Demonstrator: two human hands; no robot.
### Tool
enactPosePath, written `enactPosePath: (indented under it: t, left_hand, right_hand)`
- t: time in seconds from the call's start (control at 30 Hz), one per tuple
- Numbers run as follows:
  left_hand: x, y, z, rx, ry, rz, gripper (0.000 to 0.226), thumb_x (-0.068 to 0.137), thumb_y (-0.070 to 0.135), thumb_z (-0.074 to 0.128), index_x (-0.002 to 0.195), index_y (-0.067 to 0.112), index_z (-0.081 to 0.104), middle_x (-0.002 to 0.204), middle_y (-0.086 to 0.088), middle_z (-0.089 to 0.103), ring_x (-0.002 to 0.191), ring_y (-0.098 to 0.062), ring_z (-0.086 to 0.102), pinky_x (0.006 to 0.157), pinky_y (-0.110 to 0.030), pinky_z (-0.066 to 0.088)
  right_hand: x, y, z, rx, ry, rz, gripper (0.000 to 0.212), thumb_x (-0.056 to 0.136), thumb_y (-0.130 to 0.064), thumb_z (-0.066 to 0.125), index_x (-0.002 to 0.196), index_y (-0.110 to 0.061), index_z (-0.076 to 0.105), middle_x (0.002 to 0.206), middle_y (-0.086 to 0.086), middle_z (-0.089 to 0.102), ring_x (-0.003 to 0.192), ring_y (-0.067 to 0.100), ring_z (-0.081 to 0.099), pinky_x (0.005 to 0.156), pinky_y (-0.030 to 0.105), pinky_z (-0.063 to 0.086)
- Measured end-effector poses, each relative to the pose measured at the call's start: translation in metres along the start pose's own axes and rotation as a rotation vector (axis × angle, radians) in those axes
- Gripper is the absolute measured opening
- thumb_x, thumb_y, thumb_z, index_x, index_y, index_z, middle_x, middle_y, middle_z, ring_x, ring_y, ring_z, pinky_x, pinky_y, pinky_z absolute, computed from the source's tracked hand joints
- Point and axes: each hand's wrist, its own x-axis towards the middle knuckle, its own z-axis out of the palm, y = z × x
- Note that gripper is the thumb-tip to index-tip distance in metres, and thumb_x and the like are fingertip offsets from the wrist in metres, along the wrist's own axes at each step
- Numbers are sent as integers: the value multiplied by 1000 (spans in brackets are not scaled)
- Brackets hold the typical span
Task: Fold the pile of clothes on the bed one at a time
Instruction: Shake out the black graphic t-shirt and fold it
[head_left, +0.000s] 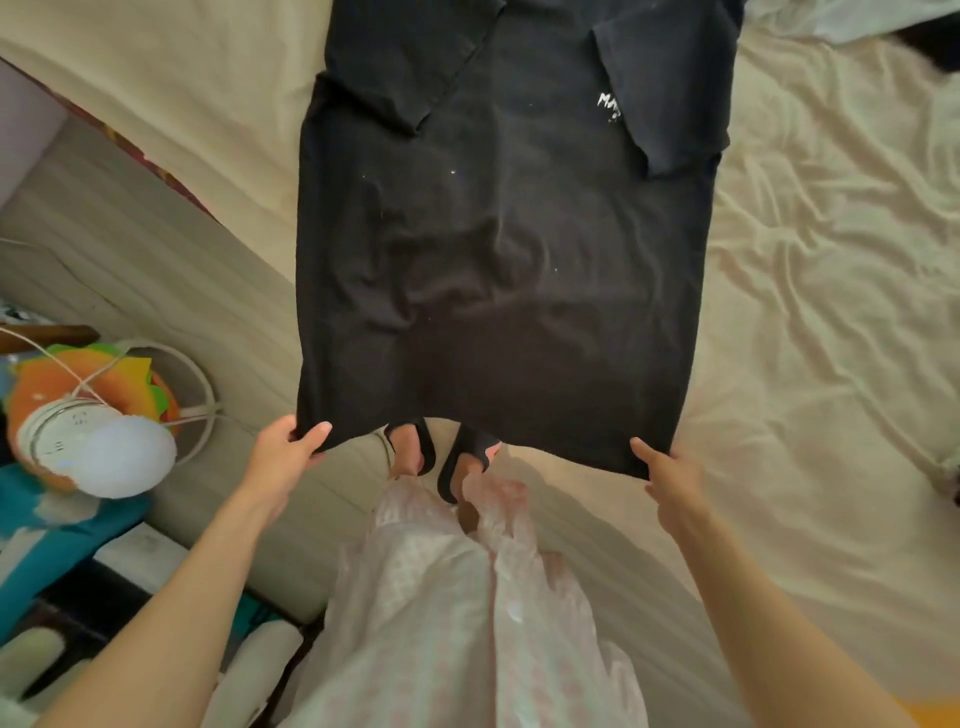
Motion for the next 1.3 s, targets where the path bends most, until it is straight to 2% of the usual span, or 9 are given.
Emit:
enactPosePath:
  t: [0.3,0.37,0.53,0.7,0.83,1.03,1.13,1.2,1.3]
  left_hand:
    - [-42,16,-16,-526,159,-217,38,102,13,36,138,2,35,136,-20,45,123,-36,47,103,-51,39]
    - [-56,20,-14,-511,186,-203,39,102,9,32,140,0,31,142,-22,40,127,-38,43,105,-50,37]
    - [-91,26,-14,-522,280,-262,40,99,-3,30,138,-3,34,142,-24,40,129,-39,41,106,-50,35]
    - [-118,25,-21,-542,289,-300,41,97,-4,30,138,-2,34,142,-22,41,129,-38,41,106,-49,36]
    - [-129,47,-27,-584,251,-261,42,99,0,31,140,-2,31,143,-23,39,129,-40,40,105,-49,38]
    - [-125,129,-31,-763,186,-98,38,100,5,36,138,-3,33,135,-24,44,122,-38,48,89,-42,47]
    - [-114,186,-31,-887,124,-15,35,99,4,39,134,1,37,119,-22,52,99,-33,58,70,-36,56]
    - [-98,229,-26,-987,63,15,32,99,5,39,132,3,39,105,-20,55,84,-30,59,54,-33,57]
    - [-62,288,-9,-1064,-19,37,33,100,6,38,132,2,41,114,-21,56,87,-30,61,53,-33,57]
  right_hand:
    - [-25,17,-39,687,-173,170,14,98,-12,49,109,-8,56,107,6,61,103,23,59,89,37,48]
    - [-36,12,-49,701,-150,159,20,99,-12,48,117,-6,53,111,8,60,99,25,61,79,37,49]
    - [-59,12,-71,646,-48,172,36,99,-12,48,133,-2,44,125,12,54,116,31,55,87,36,47]
    - [-86,19,-87,646,-12,167,30,96,-10,54,124,2,49,114,14,57,85,24,61,82,35,48]
    - [-104,-8,-94,736,-66,133,8,98,-10,50,96,-5,55,116,10,57,81,22,61,75,33,48]
    - [-118,-96,-97,874,-47,-6,9,99,-9,43,95,-2,49,106,14,55,84,29,60,62,37,51]
    - [-116,-156,-93,914,-93,-56,10,98,-9,45,89,-4,48,110,15,53,83,27,59,55,32,50]
    - [-108,-201,-87,952,-137,-87,10,98,-9,45,103,-2,49,117,16,53,89,27,58,53,32,52]
    - [-84,-267,-71,984,-172,-115,21,101,-10,40,119,-3,46,120,17,55,94,26,57,57,33,52]
